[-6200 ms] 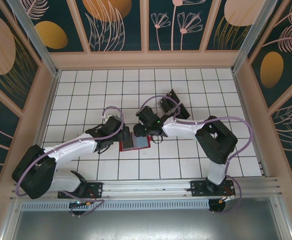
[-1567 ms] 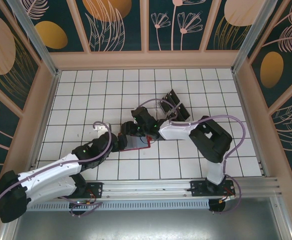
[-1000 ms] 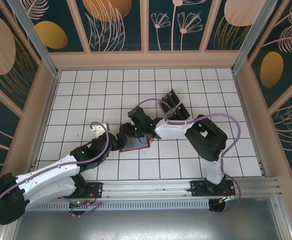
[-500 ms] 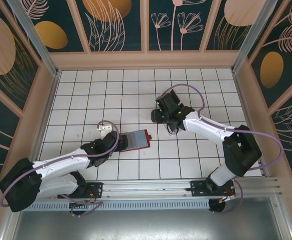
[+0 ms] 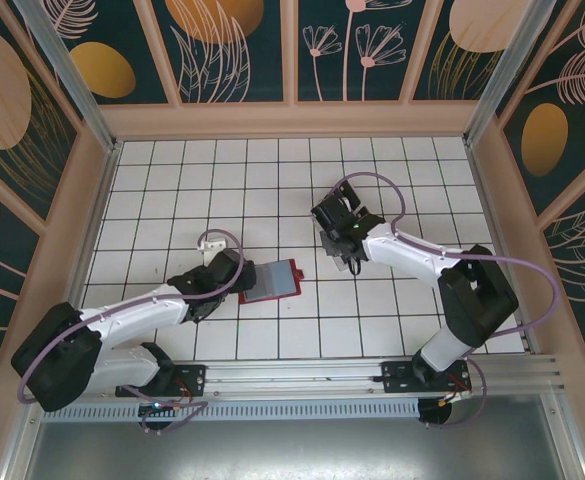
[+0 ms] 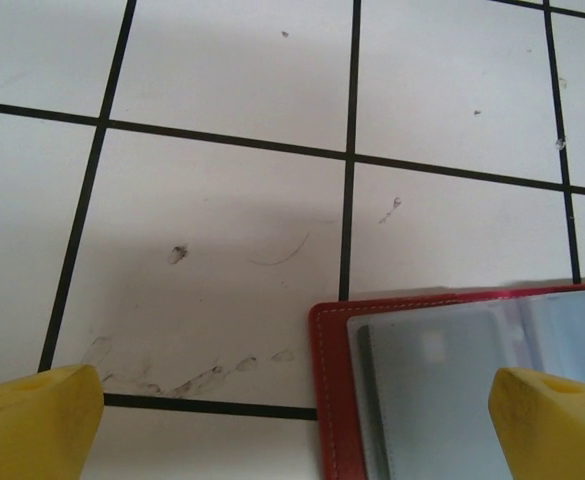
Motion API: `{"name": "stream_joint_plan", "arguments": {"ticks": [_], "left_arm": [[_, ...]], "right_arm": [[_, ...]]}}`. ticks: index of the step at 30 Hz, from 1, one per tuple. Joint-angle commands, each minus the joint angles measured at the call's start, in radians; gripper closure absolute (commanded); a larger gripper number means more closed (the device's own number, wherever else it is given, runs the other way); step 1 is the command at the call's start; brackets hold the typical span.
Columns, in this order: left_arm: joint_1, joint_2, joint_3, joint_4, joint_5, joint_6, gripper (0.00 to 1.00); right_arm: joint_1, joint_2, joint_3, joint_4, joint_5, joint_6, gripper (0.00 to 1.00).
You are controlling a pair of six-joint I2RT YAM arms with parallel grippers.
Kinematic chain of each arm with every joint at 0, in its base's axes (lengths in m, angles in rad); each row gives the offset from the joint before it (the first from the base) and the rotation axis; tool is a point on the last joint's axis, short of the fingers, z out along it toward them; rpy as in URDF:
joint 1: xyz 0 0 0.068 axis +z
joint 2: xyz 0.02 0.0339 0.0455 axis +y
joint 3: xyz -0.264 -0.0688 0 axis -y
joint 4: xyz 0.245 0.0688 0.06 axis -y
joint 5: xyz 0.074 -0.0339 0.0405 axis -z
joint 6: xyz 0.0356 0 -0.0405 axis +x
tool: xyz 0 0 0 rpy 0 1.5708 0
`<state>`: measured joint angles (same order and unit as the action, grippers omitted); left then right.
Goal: Put the credit cards into the card holder
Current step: Pick up the credit card from the storage box.
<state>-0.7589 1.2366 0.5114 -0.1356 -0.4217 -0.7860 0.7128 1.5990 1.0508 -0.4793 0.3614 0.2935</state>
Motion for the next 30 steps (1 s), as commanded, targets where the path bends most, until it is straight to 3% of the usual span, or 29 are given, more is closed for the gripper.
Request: {"name": "stream_joint_plan", "arguments": {"ticks": [1, 26, 30], "left_arm": [[0.005, 0.017, 0.023, 0.015, 0.013, 0.025, 0.01], [0.006, 0.027, 0.005, 0.043, 0.029, 0.027, 0.01], [0.007, 0.029, 0.003, 0.048, 0.034, 0.029, 0.02]], "right_arm": [[-0.004, 0.032, -0.023, -0.023, 0.055, -0.023, 0.61], [-0.009, 0.07, -0.019, 0.001, 0.005, -0.039, 0.85], [-0.009, 0.076, -0.008, -0.004, -0.005, -0.047, 0.95]]}}
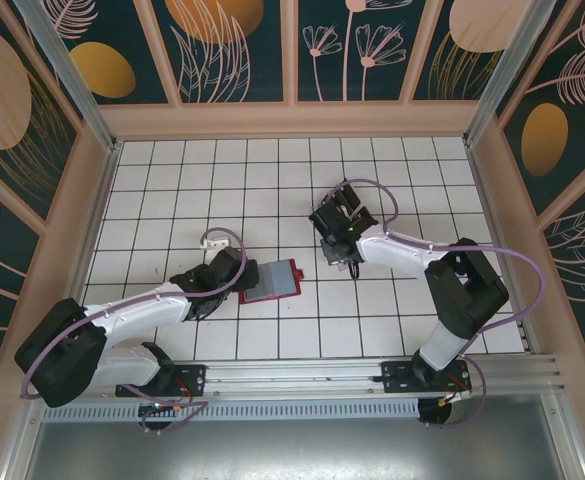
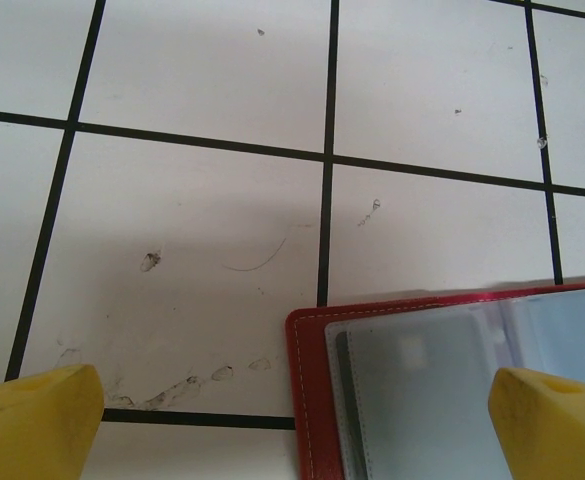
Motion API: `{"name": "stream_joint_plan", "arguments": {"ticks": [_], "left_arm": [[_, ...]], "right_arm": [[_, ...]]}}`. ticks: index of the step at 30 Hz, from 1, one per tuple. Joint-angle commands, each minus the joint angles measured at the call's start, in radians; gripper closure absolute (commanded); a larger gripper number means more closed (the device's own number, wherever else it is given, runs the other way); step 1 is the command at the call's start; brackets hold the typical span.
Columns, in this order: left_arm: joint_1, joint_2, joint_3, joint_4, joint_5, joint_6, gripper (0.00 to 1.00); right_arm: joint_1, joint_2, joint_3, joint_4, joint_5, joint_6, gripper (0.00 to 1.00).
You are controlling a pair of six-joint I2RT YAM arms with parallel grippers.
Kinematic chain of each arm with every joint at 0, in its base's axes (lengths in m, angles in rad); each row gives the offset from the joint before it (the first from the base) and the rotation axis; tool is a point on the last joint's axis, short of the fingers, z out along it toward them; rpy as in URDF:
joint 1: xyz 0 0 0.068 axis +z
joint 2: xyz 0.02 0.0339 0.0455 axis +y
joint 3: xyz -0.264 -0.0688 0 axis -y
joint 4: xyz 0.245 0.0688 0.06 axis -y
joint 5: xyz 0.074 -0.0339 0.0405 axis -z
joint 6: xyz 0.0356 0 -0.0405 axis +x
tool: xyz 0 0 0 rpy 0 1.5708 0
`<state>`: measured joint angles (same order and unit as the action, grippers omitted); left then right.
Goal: Put the credit cards into the card holder
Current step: Pick up the credit card from the storage box, then insert the credit card into the card slot.
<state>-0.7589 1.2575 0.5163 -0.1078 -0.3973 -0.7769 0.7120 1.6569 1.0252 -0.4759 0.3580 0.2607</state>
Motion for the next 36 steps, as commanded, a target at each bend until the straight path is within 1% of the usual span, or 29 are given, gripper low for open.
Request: {"name": "stream_joint_plan", "arguments": {"ticks": [1, 3, 9, 14, 18, 21, 24, 27, 29, 30, 32, 36], "left_arm": [[0.006, 0.01, -0.002, 0.02, 0.01, 0.021, 0.01], [0.006, 0.011, -0.002, 0.023, 0.013, 0.024, 0.01], [0.006, 0.018, 0.006, 0.022, 0.014, 0.03, 0.02], [0.006, 0.023, 0.013, 0.011, 0.002, 0.026, 0.02], [0.01, 0.015, 0.023, -0.011, -0.014, 0.033, 0.02], [0.015, 0.006, 0.024, -0.03, -0.014, 0.038, 0.02], [0.019, -0.006, 0.024, -0.048, -0.01, 0.037, 0.01], [0.019, -0.024, 0.021, -0.069, -0.002, 0.032, 0.01], [0.019, -0.04, 0.015, -0.08, 0.006, 0.027, 0.01], [0.018, -0.047, 0.012, -0.084, 0.009, 0.026, 0.02], [0.019, -0.061, 0.006, -0.095, 0.018, 0.024, 0.02], [0.019, -0.066, 0.003, -0.116, 0.026, 0.025, 0.02]], "right_arm": [[-0.008, 0.018, 0.02, -0.009, -0.004, -0.016, 0.97], [-0.008, 0.019, 0.028, -0.011, -0.011, -0.022, 1.0], [-0.008, -0.01, 0.074, -0.039, -0.032, -0.029, 1.0], [0.0, -0.088, 0.119, -0.061, -0.063, -0.01, 1.0], [0.033, -0.151, 0.137, -0.052, -0.117, 0.032, 1.0], [0.082, -0.18, 0.127, -0.017, -0.153, 0.078, 1.0], [0.128, -0.207, 0.086, 0.066, -0.212, 0.142, 1.0], [0.167, -0.231, -0.002, 0.228, -0.315, 0.233, 1.0], [0.195, -0.235, -0.073, 0.358, -0.338, 0.297, 1.0], [0.205, -0.23, -0.097, 0.402, -0.372, 0.32, 1.0], [0.225, -0.214, -0.147, 0.492, -0.385, 0.366, 1.0], [0.248, -0.173, -0.208, 0.611, -0.413, 0.419, 1.0]]}}
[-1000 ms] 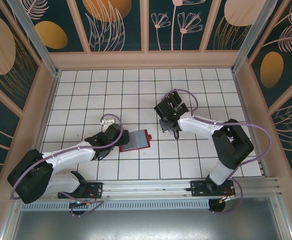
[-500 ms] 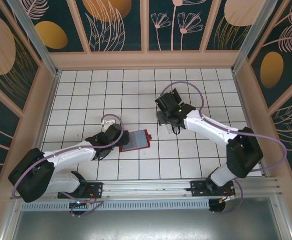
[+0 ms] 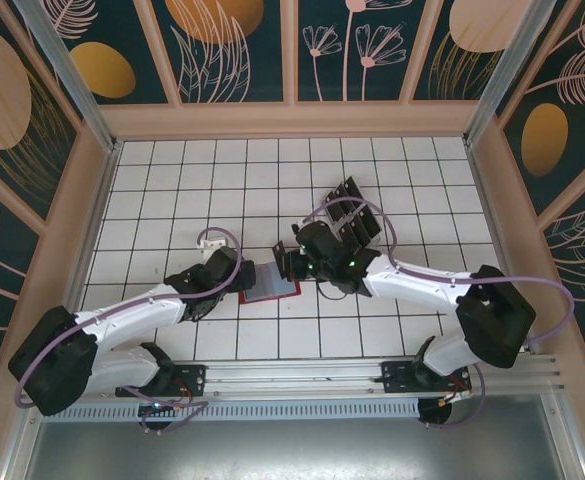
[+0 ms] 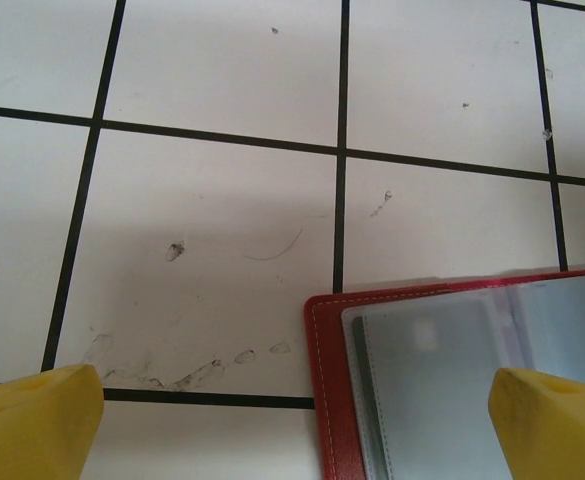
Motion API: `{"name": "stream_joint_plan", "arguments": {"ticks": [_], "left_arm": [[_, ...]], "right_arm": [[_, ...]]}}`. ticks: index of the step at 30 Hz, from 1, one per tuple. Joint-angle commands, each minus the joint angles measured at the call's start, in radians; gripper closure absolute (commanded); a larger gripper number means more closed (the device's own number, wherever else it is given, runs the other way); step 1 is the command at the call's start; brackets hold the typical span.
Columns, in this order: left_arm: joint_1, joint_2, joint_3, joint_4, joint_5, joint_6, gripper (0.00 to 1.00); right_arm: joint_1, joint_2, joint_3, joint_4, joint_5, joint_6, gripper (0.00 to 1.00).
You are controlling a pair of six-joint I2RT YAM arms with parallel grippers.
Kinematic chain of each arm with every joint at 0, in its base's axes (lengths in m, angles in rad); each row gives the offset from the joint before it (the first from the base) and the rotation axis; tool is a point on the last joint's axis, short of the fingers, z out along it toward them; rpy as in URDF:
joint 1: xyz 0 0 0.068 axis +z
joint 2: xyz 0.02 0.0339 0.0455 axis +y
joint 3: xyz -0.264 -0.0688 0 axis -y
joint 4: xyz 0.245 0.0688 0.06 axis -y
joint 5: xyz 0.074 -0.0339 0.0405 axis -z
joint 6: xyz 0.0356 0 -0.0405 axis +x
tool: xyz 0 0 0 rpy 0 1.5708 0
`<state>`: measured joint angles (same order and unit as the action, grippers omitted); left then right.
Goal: Put the credit cards into the card holder
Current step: Insert the credit card into the card slot.
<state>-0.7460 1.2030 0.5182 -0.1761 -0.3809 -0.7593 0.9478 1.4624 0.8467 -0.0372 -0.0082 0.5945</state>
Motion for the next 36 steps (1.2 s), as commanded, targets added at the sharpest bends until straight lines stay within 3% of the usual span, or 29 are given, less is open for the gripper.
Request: {"name": "stream_joint_plan", "arguments": {"ticks": [1, 15, 36], "left_arm": [[0.007, -0.01, -0.001, -0.05, 0.013, 0.008, 0.02], [0.004, 0.058, -0.001, -0.011, 0.08, 0.029, 0.02], [0.001, 0.148, -0.026, -0.003, 0.037, 0.007, 0.01]], "right_arm": [[0.017, 0.033, -0.04, 0.192, -0.049, 0.094, 1.0], [0.006, 0.111, -0.142, 0.269, -0.002, 0.089, 1.0], [-0.012, 0.086, -0.236, 0.386, -0.039, 0.135, 1.0]]}}
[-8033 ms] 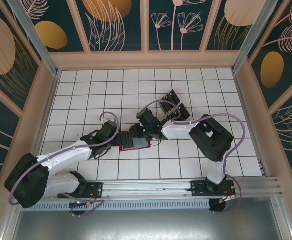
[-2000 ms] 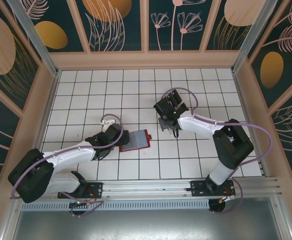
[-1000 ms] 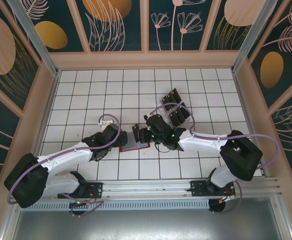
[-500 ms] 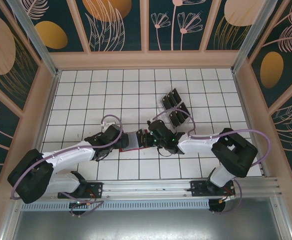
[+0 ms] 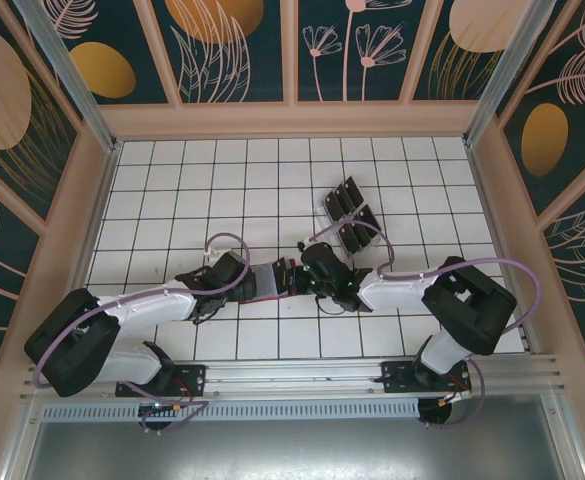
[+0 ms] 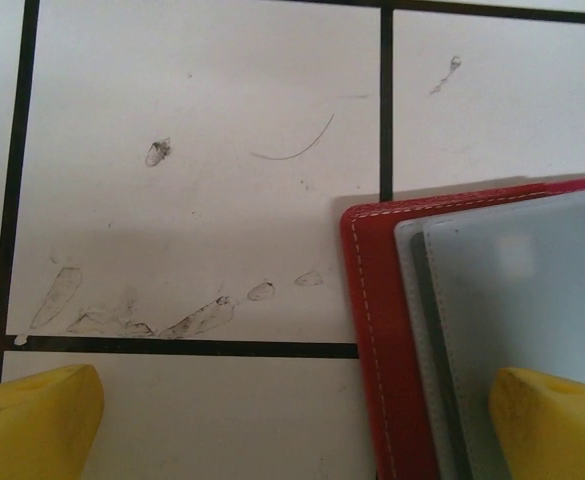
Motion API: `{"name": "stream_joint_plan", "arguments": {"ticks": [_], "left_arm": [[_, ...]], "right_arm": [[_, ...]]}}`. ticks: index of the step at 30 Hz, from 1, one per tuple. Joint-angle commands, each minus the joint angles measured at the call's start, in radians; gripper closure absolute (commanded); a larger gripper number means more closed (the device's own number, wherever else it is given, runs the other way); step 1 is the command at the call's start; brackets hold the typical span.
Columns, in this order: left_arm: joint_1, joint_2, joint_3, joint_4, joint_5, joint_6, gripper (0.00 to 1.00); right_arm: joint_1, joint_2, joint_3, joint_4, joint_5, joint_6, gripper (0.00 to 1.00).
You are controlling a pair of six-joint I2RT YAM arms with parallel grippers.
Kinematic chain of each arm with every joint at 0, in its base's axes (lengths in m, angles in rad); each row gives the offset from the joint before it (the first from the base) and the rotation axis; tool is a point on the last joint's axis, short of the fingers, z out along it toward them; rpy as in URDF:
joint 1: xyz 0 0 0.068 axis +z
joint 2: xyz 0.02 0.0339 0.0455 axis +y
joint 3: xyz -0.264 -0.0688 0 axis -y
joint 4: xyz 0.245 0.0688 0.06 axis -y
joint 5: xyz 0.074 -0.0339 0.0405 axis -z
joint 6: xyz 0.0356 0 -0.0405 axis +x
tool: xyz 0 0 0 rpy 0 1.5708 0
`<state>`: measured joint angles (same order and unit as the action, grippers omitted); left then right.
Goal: Put the credit cards into the card holder
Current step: Insert the credit card into the card slot.
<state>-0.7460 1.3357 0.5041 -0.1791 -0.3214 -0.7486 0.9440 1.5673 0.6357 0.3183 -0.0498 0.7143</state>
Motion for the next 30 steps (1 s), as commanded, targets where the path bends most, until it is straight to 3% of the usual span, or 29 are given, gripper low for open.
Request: {"name": "stream_joint_plan", "arguments": {"ticks": [1, 12, 22, 30], "left_arm": [[0.001, 0.021, -0.01, -0.009, -0.027, -0.009, 0.02], [0.0, 0.008, -0.021, -0.067, -0.054, -0.053, 0.01], [0.0, 0.012, -0.03, -0.068, -0.054, -0.063, 0.02], [0.0, 0.012, -0.033, -0.067, -0.056, -0.067, 0.01]], "right_arm": [[-0.01, -0.026, -0.028, 0.039, -0.002, 0.02, 1.0], [-0.037, -0.081, -0.122, 0.26, -0.036, 0.067, 1.0], [-0.045, -0.012, -0.208, 0.537, -0.085, 0.143, 1.0], [-0.043, 0.066, -0.214, 0.628, -0.096, 0.18, 1.0]]}}
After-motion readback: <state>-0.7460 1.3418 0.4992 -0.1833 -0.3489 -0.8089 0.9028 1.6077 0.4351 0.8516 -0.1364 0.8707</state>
